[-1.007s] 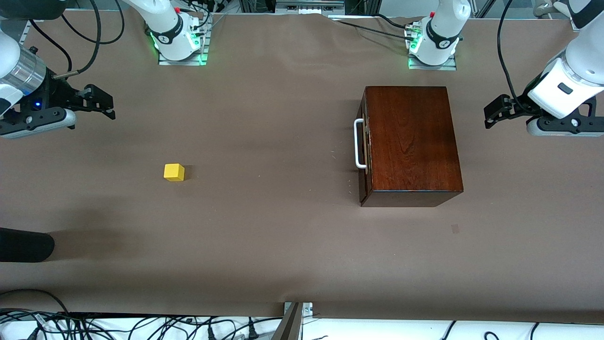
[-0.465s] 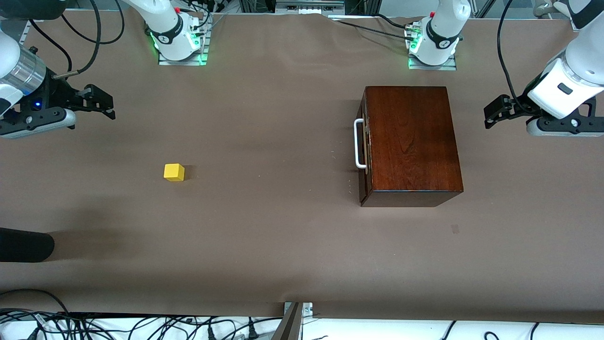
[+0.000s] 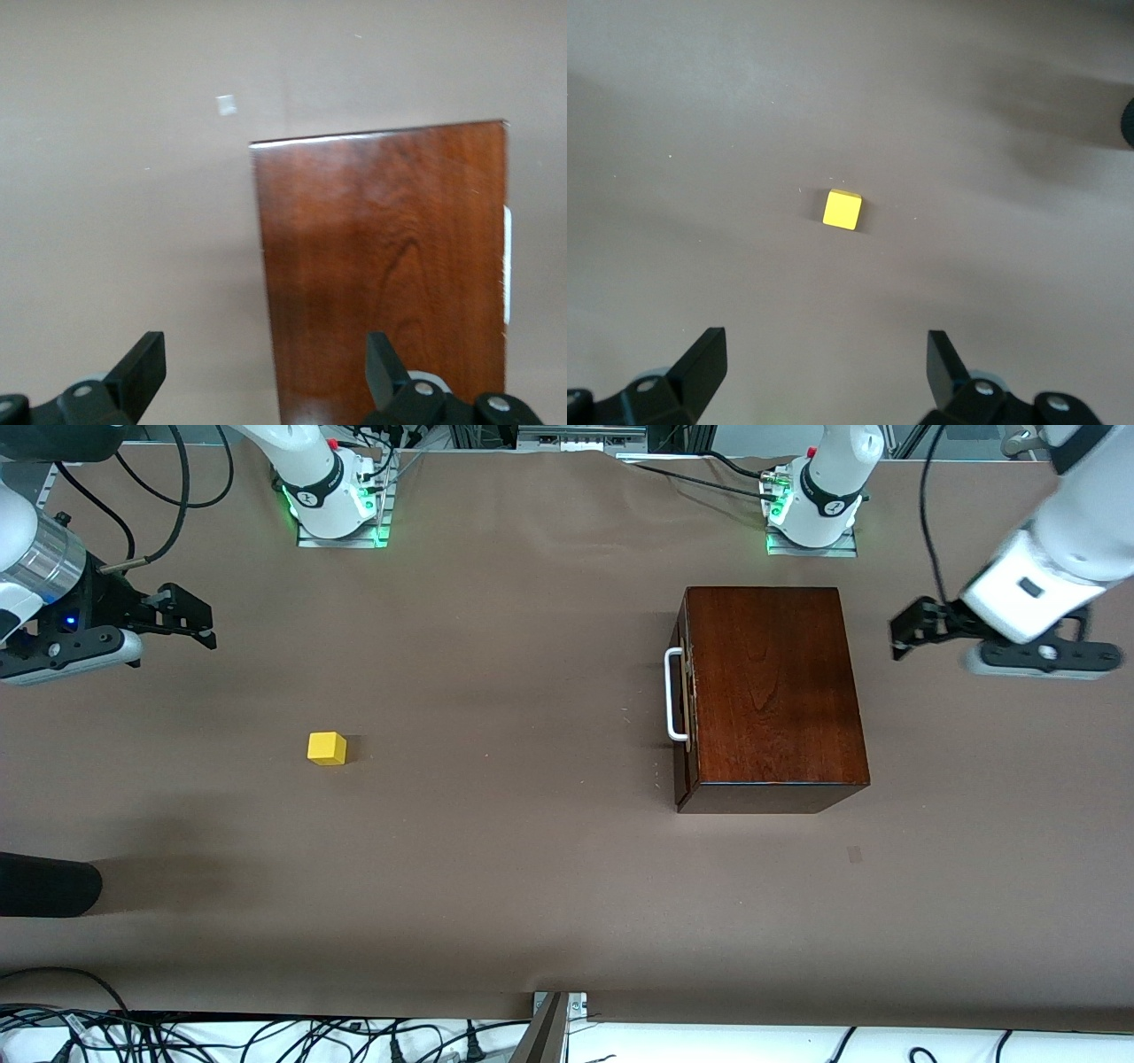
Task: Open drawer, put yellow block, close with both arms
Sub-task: 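Reach the left gripper to the drawer handle of the wooden box, then pull the drawer open with the left gripper while the right gripper reaches the block, then grasp the yellow block with the right gripper while the left gripper withdraws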
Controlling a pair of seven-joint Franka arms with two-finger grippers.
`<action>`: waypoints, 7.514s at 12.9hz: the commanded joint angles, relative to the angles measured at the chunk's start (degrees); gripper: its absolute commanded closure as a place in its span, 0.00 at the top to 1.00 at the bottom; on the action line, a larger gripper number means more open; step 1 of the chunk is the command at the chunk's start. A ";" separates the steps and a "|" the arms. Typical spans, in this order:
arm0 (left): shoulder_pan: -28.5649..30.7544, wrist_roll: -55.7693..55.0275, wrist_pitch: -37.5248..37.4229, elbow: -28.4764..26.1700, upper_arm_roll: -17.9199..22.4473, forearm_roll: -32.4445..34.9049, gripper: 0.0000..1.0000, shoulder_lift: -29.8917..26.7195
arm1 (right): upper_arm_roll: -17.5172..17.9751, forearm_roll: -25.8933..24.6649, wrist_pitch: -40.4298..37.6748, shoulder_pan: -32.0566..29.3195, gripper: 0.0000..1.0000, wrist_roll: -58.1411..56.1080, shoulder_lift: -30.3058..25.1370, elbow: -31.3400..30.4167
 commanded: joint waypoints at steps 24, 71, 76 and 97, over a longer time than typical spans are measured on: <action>-19.58 -47.54 15.52 -0.58 -13.04 16.70 1.00 27.37 | -0.25 -0.35 -1.44 -0.16 1.00 0.24 0.67 1.65; 3.25 -7.16 -5.56 14.27 -13.56 5.99 1.00 17.36 | 0.10 4.13 33.97 0.02 1.00 -0.46 21.68 -16.89; 9.87 8.08 -7.68 13.49 -10.59 3.52 1.00 12.10 | 0.19 7.03 44.76 0.02 1.00 -0.46 21.77 -25.50; 3.89 13.80 3.57 -4.89 7.53 -0.62 1.00 -3.39 | 1.86 8.53 51.21 0.02 0.00 1.04 23.44 -29.56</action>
